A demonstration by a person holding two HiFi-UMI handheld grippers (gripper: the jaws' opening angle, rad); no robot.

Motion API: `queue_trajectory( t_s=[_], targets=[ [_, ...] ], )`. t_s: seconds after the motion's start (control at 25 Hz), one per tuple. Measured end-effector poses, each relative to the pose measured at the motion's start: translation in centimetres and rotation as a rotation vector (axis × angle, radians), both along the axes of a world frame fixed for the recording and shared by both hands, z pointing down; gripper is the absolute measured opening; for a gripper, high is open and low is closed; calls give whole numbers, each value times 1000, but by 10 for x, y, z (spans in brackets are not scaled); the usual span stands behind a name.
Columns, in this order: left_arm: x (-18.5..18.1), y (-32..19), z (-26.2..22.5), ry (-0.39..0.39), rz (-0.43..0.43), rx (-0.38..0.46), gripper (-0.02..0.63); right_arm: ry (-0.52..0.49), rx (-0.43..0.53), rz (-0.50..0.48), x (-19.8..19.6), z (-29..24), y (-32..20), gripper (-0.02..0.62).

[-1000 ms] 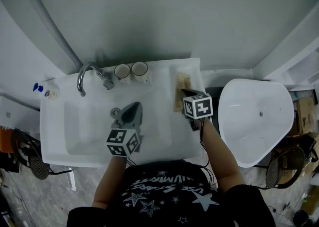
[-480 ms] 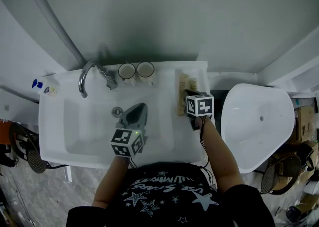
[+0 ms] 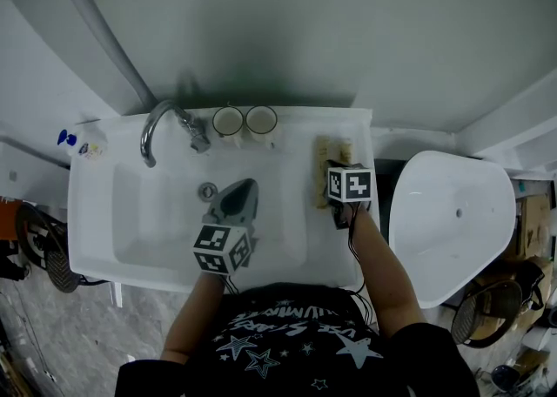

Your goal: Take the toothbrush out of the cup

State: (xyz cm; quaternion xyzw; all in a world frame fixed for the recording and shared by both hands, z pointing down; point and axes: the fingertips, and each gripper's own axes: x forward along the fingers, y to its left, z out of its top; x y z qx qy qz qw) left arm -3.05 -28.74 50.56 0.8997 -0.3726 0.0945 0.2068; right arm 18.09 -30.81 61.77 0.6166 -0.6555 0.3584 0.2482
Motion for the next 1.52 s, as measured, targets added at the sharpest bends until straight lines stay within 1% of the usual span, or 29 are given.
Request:
queue_trajectory(
  t_s=[0.28, 0.44, 0.6, 0.64, 0.72, 0.88, 1.2, 1.36, 1.52],
  targets=[
    [-3, 1, 0, -7, -13, -1, 28, -2, -3, 1, 0, 3, -1, 20],
    [-5, 7, -3, -9, -22, 5, 28, 23, 21, -1, 4, 0, -1, 20],
    [-8, 14, -4, -15, -34, 7, 28, 13, 53, -4, 6, -6, 1, 23],
    [-8, 16, -6, -17, -38, 11, 28, 5, 58, -6, 6, -7, 1, 38],
    [-10, 19, -9, -22, -47, 23, 28, -12, 68, -10, 5, -10, 3, 96],
    [-12, 28, -13, -29, -69, 35, 28, -24, 94, -19, 3, -18, 9, 112],
    [-15, 58, -22, -39, -126, 53, 28, -59, 153, -70, -4, -38, 30, 112],
    [-19, 78, -21, -45, -178, 46, 28, -71, 196, -123, -10, -52, 41, 112],
    [-27, 99, -19, -44, -238, 40, 28, -87, 219, -173, -17, -56, 49, 112]
  ],
)
